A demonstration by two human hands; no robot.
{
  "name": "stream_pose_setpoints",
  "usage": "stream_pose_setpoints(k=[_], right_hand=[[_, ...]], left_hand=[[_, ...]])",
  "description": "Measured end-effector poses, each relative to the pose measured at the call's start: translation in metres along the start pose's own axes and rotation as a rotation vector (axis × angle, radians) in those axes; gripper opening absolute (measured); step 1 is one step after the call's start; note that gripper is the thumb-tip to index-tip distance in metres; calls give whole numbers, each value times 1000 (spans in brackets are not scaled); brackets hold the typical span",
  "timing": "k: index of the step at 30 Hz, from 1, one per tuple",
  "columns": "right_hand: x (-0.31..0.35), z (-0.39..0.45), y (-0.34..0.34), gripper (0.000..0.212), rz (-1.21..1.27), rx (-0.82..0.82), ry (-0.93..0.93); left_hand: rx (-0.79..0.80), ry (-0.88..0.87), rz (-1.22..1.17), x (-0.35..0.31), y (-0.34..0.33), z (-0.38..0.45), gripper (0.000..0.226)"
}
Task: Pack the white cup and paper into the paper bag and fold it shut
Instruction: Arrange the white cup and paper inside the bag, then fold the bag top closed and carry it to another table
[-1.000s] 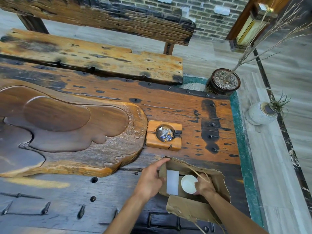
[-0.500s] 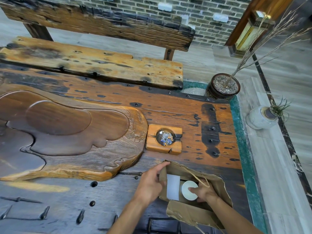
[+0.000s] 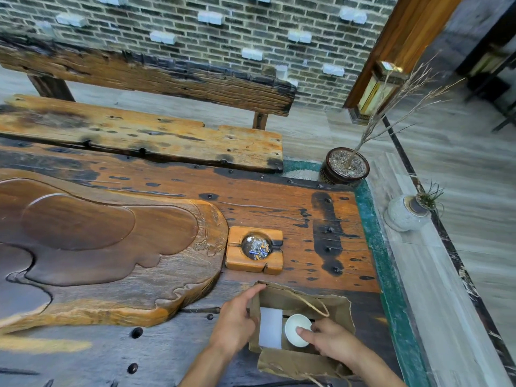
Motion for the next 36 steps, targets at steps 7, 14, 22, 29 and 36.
stream_pose_setpoints(k=[7,14,22,29,36], right_hand=[[5,-76,9,56,323,78,258],[9,-133,60,58,486,139,472],[-47,-76,108,56,783,-47,418],[-71,0,66,81,793,94,109],[-63,33,38,95,756,272,39]], left_hand=[[-21,-96,267,-7,-11,4,69],[-66,-243,192,-15,0,5,62],[-100,52,-194,17,26,18,40],[97,317,-380,55,-13,48,65],[209,362,-519,71,-45,68,49]])
Point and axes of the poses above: each hand's wrist, its own z-axis towards the middle knuckle, its own y-axis out of the back of the hand, x = y × z, the point moved 9 cm from there along z, towards the middle knuckle, and after that the axes turned 15 degrees about x, right-handed, at the moved point
